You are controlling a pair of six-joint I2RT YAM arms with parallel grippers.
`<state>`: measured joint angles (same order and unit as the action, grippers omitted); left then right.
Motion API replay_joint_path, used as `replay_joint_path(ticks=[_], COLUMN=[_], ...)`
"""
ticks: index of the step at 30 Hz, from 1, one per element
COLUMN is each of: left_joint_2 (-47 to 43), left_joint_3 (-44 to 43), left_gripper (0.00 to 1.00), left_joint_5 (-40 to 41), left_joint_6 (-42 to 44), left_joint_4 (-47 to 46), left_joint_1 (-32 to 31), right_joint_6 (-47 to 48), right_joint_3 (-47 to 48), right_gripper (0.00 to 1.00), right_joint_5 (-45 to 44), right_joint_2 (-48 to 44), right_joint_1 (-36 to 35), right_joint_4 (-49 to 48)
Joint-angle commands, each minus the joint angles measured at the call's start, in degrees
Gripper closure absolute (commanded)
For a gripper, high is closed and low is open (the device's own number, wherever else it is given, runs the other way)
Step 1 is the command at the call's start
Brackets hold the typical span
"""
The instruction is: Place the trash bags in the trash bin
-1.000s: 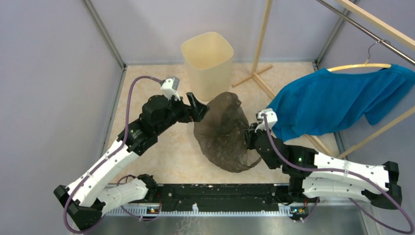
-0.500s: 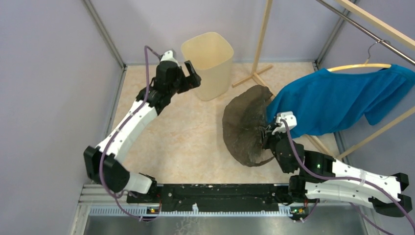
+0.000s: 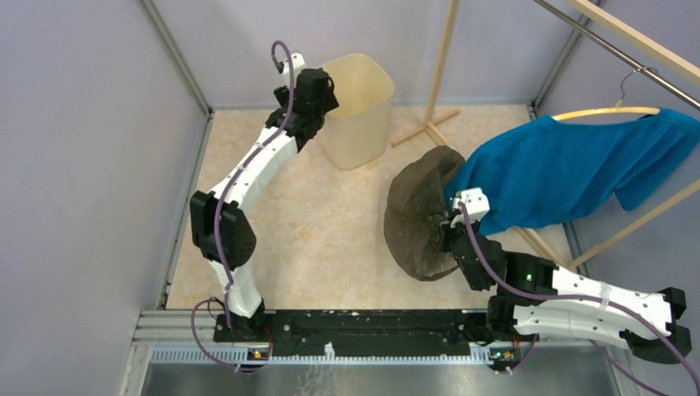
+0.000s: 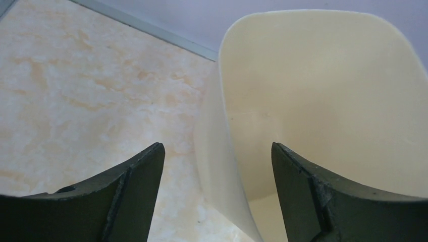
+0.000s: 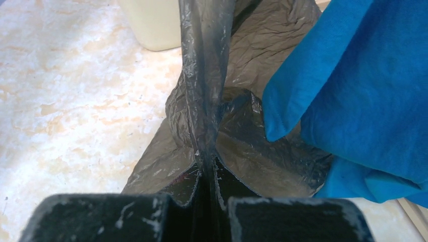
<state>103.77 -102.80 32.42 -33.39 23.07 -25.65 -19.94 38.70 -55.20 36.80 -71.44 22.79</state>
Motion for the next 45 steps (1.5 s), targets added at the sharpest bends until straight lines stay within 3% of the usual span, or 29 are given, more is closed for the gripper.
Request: replay_joint_path(ticks=[1, 11, 18, 27, 36, 39, 45], left_joint_2=[3.07, 4.54, -0.55, -15.53, -34.18, -40.44, -48.36], left_joint_3=[-2.17, -2.91, 0.75, 12.94, 29.09, 33.78, 41.36], left_gripper=[0.2, 0.65, 0.91, 1.0, 1.0, 1.0, 1.0], left_joint_5=[8.12, 6.97, 5.34, -3.75, -17.45, -22.67, -31.94], left_joint_6=[3.49, 7.37, 10.44, 14.06, 19.46, 19.69, 18.1], left_joint_4=[-4.03, -4.22, -2.41, 1.48, 6.0, 5.94, 3.68], left_joint_1=[0.01, -0.1, -0.1, -0.1, -0.1, -0.09, -0.09], right_joint_6=[0.08, -2.32, -4.56, 1.78, 12.82, 15.82, 15.69], right_joint_3=[2.76, 5.77, 7.16, 7.25, 11.27, 17.33, 38.46], right_gripper=[1.0, 1.0, 1.0, 1.0, 1.0, 1.0, 1.0], right_joint_5=[-1.11, -2.12, -2.34, 1.44, 24.65, 33.59, 51.12], right_joint_2=[-1.18, -0.77, -0.76, -0.65, -4.7, -2.4, 10.52], right_joint_1=[0.47, 0.51, 0.5, 0.51, 0.49, 0.56, 0.56], right_joint_4=[0.77, 5.28, 7.52, 1.01, -15.8, -19.46, -22.18])
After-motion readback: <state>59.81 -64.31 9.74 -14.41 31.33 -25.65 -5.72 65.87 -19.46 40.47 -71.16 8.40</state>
